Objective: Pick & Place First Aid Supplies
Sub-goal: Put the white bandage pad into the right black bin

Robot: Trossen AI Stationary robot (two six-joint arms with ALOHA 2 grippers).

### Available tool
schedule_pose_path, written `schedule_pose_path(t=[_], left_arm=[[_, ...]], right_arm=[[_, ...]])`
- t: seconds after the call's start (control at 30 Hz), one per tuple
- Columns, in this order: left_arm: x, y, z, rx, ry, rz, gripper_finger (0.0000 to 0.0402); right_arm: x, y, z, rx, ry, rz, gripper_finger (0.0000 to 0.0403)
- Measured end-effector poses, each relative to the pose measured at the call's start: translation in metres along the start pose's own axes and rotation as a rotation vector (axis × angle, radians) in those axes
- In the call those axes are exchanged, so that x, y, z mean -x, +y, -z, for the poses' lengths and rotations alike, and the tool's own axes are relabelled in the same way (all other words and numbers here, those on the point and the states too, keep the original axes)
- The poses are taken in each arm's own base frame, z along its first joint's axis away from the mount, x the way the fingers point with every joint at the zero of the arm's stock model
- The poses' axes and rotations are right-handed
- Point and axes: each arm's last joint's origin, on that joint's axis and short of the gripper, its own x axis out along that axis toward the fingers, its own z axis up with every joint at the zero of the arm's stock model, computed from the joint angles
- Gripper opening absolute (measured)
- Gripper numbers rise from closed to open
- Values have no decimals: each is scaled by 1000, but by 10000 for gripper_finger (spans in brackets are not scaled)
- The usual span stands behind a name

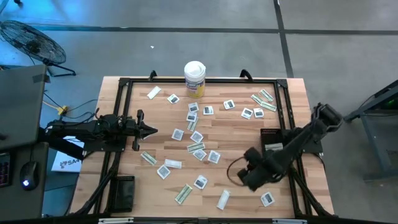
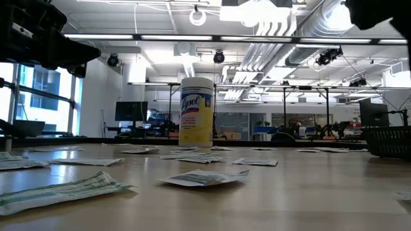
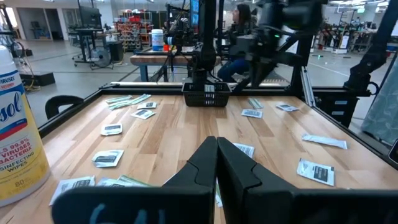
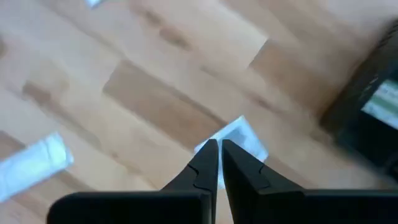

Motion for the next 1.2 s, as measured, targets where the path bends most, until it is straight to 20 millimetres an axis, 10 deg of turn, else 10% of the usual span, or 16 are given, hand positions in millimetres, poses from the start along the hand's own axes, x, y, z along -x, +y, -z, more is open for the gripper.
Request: schedule_pose_path(t=[0.33,0.8,1.2], left_arm=[[0,0,0,0,0,0,1],[0,0,0,0,-1,0,1],[0,0,0,0,0,0,1]], right_arm=[[1,30,40,78,19,66,27],[-32,3,85,-37,101,147,35],[-69,-12,76,-147,117,175,89]])
